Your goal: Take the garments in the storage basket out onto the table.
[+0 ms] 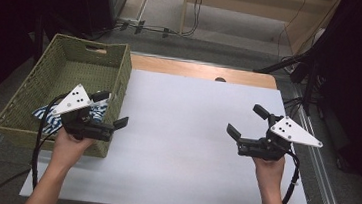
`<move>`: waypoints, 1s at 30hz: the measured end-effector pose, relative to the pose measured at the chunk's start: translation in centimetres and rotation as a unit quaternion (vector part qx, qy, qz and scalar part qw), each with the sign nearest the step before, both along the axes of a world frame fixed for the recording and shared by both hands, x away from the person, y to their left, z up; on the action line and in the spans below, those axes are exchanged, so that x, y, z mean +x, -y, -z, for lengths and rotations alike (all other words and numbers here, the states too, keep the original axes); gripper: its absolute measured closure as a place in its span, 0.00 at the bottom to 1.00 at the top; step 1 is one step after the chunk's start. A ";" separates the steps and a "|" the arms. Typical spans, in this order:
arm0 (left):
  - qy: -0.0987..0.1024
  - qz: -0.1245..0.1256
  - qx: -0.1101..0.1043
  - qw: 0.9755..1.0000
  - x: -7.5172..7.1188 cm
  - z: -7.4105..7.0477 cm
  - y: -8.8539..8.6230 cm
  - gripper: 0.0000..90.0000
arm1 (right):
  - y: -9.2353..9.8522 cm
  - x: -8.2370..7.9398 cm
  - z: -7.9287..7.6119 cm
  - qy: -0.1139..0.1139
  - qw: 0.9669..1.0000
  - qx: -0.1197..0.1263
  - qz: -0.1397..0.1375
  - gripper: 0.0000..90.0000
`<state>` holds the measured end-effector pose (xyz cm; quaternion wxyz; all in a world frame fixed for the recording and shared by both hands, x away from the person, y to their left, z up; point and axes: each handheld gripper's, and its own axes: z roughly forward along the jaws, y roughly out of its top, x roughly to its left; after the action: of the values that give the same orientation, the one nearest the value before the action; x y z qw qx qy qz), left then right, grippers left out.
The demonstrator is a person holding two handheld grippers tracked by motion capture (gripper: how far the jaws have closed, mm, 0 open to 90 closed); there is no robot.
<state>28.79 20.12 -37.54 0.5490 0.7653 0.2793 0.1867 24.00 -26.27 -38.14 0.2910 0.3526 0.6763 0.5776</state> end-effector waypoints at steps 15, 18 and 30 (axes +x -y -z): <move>-0.004 0.017 0.013 1.000 0.1 0.0 -0.2 0.01 | -0.1 0.0 0.1 -0.005 1.000 -0.004 -0.005 0.00; -0.010 0.015 0.010 1.000 0.2 -0.1 -0.3 0.01 | -0.1 0.0 0.1 -0.005 1.000 -0.004 -0.004 0.00; -0.023 -0.004 0.037 0.999 0.9 -0.5 -0.8 0.01 | 0.1 0.0 0.1 -0.007 1.000 -0.006 -0.006 0.00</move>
<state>29.69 20.95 -37.06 0.5131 0.7879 0.2882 0.1812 24.02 -26.36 -38.22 0.2850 0.3502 0.6841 0.5728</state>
